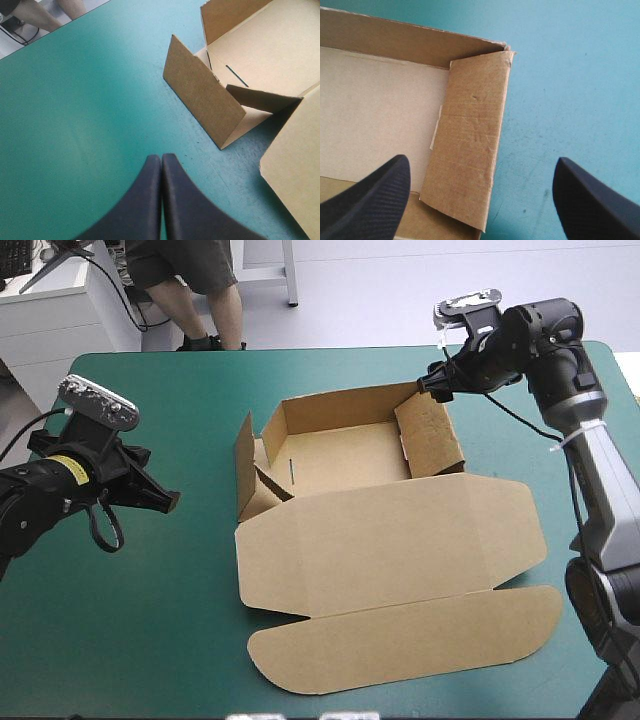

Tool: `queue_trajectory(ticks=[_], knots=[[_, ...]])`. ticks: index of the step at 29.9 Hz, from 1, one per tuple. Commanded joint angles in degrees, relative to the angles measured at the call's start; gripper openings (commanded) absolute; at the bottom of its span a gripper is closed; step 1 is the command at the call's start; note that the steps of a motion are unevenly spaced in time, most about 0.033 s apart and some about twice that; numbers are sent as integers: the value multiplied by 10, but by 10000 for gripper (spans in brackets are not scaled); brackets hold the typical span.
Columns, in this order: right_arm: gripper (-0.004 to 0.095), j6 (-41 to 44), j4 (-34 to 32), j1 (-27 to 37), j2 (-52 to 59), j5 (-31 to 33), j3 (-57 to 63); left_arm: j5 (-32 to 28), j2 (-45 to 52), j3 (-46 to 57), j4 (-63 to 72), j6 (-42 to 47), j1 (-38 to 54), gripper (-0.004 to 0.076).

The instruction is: Fold the box

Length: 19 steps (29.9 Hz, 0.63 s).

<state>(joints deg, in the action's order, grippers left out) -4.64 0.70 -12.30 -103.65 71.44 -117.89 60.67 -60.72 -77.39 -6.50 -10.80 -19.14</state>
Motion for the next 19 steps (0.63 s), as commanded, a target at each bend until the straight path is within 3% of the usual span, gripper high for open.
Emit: queue_trajectory(ticks=[1, 11, 19], knots=[[729, -7, -10, 4, -5, 1, -17, -22, 11, -14, -6, 4, 0, -9], [706, -7, 15, 19, -118, 1, -17, -21, 11, -14, -9, 2, 0, -9], [570, -15, 51, 25, -152, 1, -17, -21, 11, -14, -9, 2, 0, -9]])
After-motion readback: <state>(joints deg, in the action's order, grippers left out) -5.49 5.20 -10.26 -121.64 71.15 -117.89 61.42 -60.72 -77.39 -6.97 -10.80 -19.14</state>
